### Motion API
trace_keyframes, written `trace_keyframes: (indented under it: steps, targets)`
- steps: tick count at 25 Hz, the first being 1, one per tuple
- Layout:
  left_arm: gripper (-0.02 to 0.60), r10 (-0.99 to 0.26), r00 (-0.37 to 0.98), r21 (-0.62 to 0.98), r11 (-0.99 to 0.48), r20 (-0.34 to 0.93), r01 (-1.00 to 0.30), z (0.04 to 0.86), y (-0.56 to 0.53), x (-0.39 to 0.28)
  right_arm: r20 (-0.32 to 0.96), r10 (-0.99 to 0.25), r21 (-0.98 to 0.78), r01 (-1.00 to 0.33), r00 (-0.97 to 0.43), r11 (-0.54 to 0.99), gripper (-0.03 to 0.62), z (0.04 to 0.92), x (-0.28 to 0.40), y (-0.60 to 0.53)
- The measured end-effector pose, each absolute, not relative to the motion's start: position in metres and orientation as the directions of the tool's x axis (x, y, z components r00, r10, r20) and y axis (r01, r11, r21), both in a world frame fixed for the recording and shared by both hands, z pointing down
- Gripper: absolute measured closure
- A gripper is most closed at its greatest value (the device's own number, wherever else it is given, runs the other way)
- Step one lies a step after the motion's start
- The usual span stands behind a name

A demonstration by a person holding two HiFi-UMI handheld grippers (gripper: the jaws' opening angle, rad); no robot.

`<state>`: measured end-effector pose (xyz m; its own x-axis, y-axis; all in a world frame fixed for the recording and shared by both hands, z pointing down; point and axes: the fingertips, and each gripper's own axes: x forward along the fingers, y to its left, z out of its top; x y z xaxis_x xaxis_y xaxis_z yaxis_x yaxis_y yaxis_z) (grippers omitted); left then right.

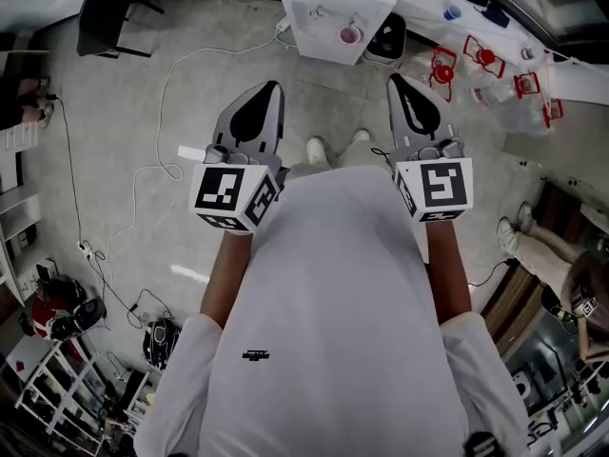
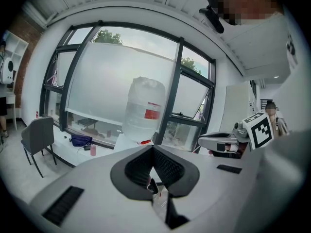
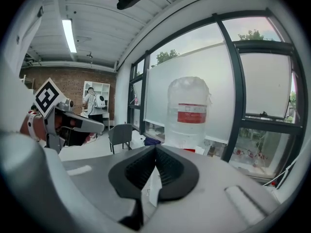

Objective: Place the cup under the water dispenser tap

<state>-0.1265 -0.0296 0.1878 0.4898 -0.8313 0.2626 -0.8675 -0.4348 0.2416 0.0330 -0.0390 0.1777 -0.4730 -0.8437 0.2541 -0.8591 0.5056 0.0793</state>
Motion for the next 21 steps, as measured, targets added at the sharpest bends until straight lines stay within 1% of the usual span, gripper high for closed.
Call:
trace_keyframes:
  steps: [21]
  targets:
    - [0.583, -0.821, 0.517, 0.247, -0.463, 0.242, -0.851, 0.18, -0.0288, -0.1252, 0.256, -0.844, 0.067, -0.862, -0.472, 0.502, 0.583, 0.1741, 0.0249, -0.0337]
